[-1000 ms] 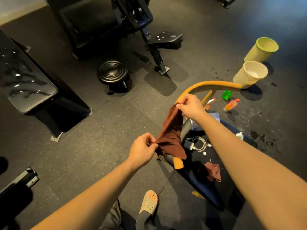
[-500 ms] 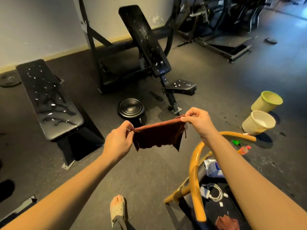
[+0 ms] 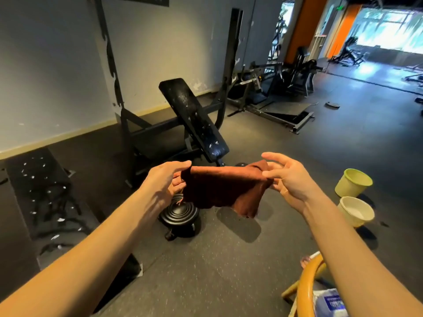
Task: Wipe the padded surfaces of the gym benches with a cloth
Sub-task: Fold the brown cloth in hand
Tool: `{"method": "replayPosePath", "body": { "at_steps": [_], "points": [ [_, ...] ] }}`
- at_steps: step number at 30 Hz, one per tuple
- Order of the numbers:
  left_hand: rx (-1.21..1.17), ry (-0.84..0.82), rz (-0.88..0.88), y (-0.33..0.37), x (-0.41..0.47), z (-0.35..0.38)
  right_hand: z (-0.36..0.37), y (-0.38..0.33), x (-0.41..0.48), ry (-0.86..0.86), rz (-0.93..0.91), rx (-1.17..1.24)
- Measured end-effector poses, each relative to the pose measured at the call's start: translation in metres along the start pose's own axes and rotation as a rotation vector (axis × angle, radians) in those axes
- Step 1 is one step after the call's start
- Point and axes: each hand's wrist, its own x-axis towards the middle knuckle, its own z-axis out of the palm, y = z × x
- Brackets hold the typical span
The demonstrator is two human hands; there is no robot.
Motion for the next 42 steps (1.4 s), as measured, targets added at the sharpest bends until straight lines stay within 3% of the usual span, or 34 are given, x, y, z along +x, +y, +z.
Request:
{"method": "replayPosePath", "body": {
  "at_steps": [7, 11, 15, 24, 32, 37, 42],
  "points": [
    [0.081, -0.185, -0.162, 0.067, 0.043, 0.020, 0.013, -0.033, 0.041, 0.035, 0.182, 0.307],
    [0.075, -0.228, -0.096, 0.095, 0.062, 0.036, 0.021, -0.039, 0.070, -0.006, 0.184, 0.464],
    [0.229, -0.216, 0.022, 0.117, 0.091, 0.058, 0.021, -0.049, 0.117, 0.067, 0.075, 0.342],
    [0.229, -0.105, 0.152, 0.181, 0.196, 0.123, -0.006, -0.110, 0.252, 0.153, -0.179, 0.205],
    [0.265, -0.124, 0.186, 0.219, 0.290, 0.188, -0.040, -0.128, 0.370, 0.222, -0.064, 0.143],
    [0.429, -0.194, 0.071, 0.229, 0.346, 0.199, -0.050, -0.121, 0.411, 0.189, -0.072, 0.206],
    [0.501, -0.286, -0.053, 0.238, 0.396, 0.197, -0.056, -0.116, 0.439, 0.229, -0.207, -0.028]
  ]
}}
